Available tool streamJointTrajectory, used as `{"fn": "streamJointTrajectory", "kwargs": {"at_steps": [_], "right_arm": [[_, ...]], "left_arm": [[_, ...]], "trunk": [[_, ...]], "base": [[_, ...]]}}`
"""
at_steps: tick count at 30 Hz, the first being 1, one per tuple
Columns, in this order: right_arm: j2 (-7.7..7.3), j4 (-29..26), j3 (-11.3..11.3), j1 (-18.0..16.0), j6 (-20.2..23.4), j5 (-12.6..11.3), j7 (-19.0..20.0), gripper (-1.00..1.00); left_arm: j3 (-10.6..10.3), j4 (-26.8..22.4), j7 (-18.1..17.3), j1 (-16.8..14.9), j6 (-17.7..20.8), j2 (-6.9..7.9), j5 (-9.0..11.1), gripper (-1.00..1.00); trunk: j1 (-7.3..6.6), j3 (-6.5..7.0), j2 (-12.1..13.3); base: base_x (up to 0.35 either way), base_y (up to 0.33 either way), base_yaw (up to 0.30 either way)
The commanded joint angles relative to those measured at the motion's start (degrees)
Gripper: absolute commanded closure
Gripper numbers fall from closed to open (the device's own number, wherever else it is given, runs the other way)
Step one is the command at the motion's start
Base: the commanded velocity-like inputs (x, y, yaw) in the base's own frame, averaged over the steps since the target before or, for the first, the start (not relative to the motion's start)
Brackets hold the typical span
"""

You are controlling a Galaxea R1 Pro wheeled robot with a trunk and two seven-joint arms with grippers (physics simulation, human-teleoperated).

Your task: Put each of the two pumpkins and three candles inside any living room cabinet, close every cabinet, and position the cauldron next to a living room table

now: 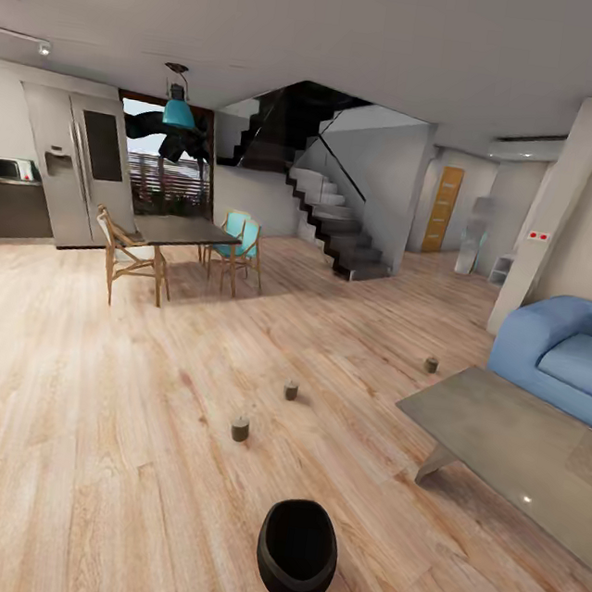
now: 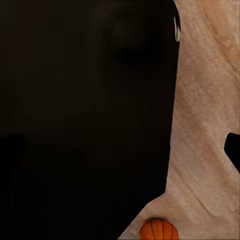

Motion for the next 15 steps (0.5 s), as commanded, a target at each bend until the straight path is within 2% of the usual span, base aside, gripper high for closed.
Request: {"fn": "streamJointTrajectory", "kwargs": {"at_steps": [1,3,6,15], "right_arm": [[0.00,0.00,0.00,0.00,0.00,0.00,0.00,-1.00],[0.08,0.08,-0.01,-0.26,-0.13,0.49,0.27,-1.00],[0.07,0.06,0.02,-0.28,-0.18,0.47,0.20,-1.00],[0.00,0.09,-0.17,-0.33,-2.55,-0.11,0.09,-1.00]], "left_arm": [[0.00,0.00,0.00,0.00,0.00,0.00,0.00,-1.00],[0.01,-0.35,-0.44,-0.35,0.35,-0.44,0.01,-1.00],[0.01,-0.46,-0.44,-0.33,0.32,-0.36,0.02,-1.00],[0.26,-2.19,-0.44,-0.26,-2.47,-0.18,0.09,-1.00]], "trunk": [[0.00,-0.03,-0.03],[0.00,-0.03,-0.03],[0.00,-0.03,-0.03],[0.00,-0.04,-0.03]], "base": [[0.000,0.000,0.000],[0.000,0.000,0.000],[0.000,0.000,0.000],[0.000,0.000,0.000]]}}
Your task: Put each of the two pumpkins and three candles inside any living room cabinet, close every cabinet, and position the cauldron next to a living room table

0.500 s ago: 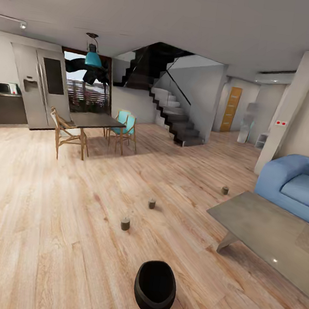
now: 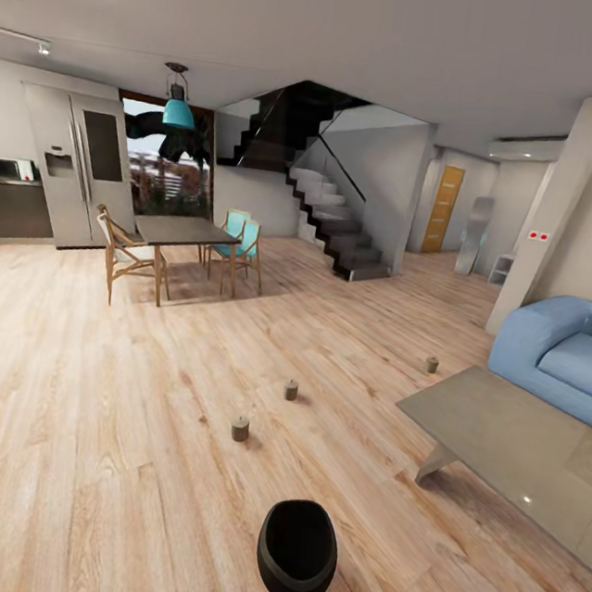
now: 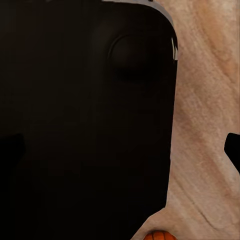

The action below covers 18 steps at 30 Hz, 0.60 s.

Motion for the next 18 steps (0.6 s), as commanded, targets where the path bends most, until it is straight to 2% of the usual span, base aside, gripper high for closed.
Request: {"fn": "streamJointTrajectory", "kwargs": {"at_steps": [1,8,18], "right_arm": [[0.00,0.05,0.01,-0.01,-0.49,0.11,0.01,-1.00],[0.01,0.05,0.17,-0.02,-1.00,0.73,-0.38,-1.00],[0.00,0.05,0.04,-0.01,-1.15,0.03,-0.52,-1.00]], "left_arm": [[0.03,0.03,-0.04,-0.02,-0.33,0.00,0.01,-1.00],[0.04,0.02,-0.04,-0.02,-0.35,0.00,0.01,-1.00],[0.03,0.02,-0.04,-0.02,-0.40,0.00,0.01,-1.00]], "trunk": [[0.00,-0.09,-0.03],[0.00,-0.43,-0.03],[0.00,-0.44,-0.03]], "base": [[0.000,0.000,0.018],[0.000,0.000,0.058],[0.000,0.000,0.001]]}}
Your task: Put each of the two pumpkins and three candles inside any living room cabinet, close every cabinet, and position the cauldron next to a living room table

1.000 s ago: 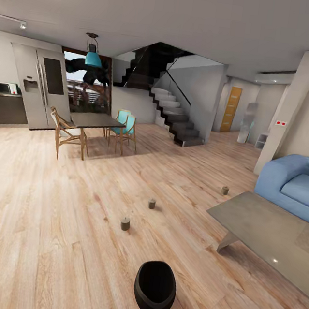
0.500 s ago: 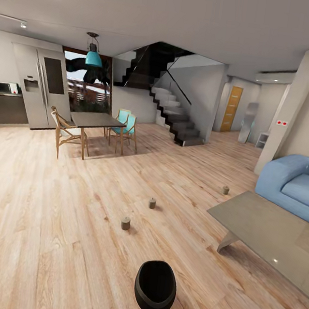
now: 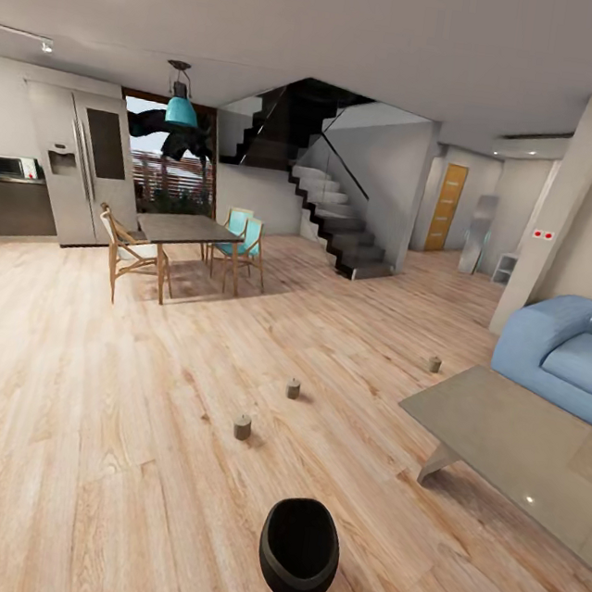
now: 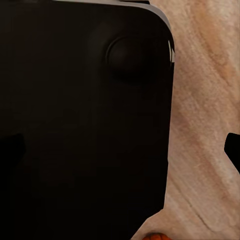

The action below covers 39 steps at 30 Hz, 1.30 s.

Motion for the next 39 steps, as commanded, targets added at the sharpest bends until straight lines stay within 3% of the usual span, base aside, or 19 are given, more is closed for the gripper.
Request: {"fn": "streamJointTrajectory", "kwargs": {"at_steps": [1,9,39], "right_arm": [[-0.03,0.04,0.03,-0.03,-0.17,-0.04,-0.04,-1.00],[0.00,0.04,0.17,-0.03,-0.17,0.62,-0.04,-1.00],[0.02,0.04,0.19,-0.02,-2.19,0.84,-0.04,-1.00]], "left_arm": [[0.01,0.03,-0.04,-0.02,-0.20,0.00,-0.01,-1.00],[-0.61,0.01,-0.04,-0.02,-0.22,-0.08,-0.41,-1.00],[-0.77,0.00,-0.03,-0.02,-2.09,-0.09,-0.78,-1.00]], "trunk": [[0.00,-0.05,-0.03],[0.00,-0.05,-0.03],[0.00,-0.05,-0.03]], "base": [[0.000,0.000,0.000],[-0.098,-0.089,0.066],[-0.018,-0.279,0.250]]}}
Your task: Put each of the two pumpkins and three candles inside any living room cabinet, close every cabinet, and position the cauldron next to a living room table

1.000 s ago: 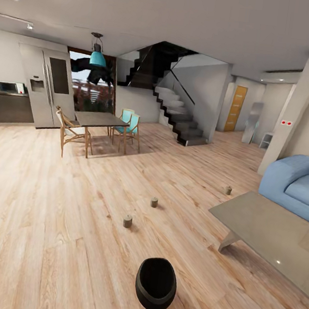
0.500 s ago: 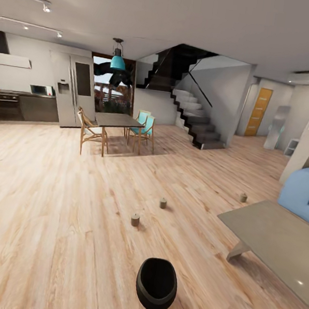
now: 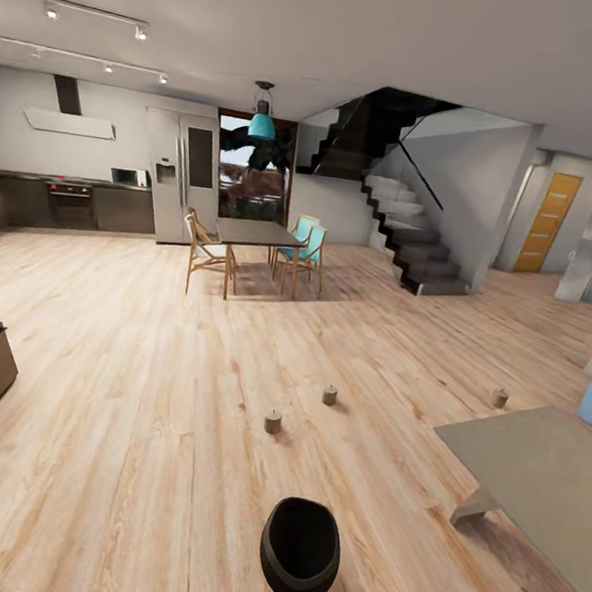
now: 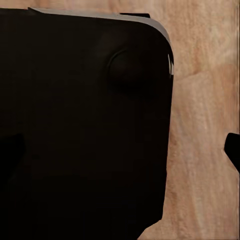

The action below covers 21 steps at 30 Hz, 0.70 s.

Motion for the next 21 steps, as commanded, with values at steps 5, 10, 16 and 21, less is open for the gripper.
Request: {"fn": "streamJointTrajectory", "kwargs": {"at_steps": [5,10,16,21], "right_arm": [[-0.01,0.03,0.00,-0.03,-0.22,0.03,-0.04,-1.00],[-0.02,0.03,0.00,-0.03,-0.26,0.07,-0.04,-1.00],[0.00,0.03,0.00,0.00,-0.27,0.07,-0.04,-1.00],[0.02,0.03,0.00,-0.01,-0.29,0.08,-0.04,-1.00]], "left_arm": [[-0.03,0.04,-0.05,-0.02,-0.20,0.00,-0.07,-1.00],[-0.03,0.02,-0.05,-0.02,-0.23,0.00,-0.07,-1.00],[-0.03,0.01,-0.05,-0.02,-0.23,0.00,-0.07,-1.00],[-0.03,0.03,-0.04,-0.02,-0.23,0.00,-0.07,-1.00]], "trunk": [[0.00,-0.05,-0.03],[0.00,-0.05,-0.03],[0.00,-0.05,-0.03],[0.00,-0.05,-0.03]], "base": [[0.000,-0.286,0.252],[0.000,-0.286,0.253],[0.000,-0.286,0.253],[0.000,-0.286,0.254]]}}
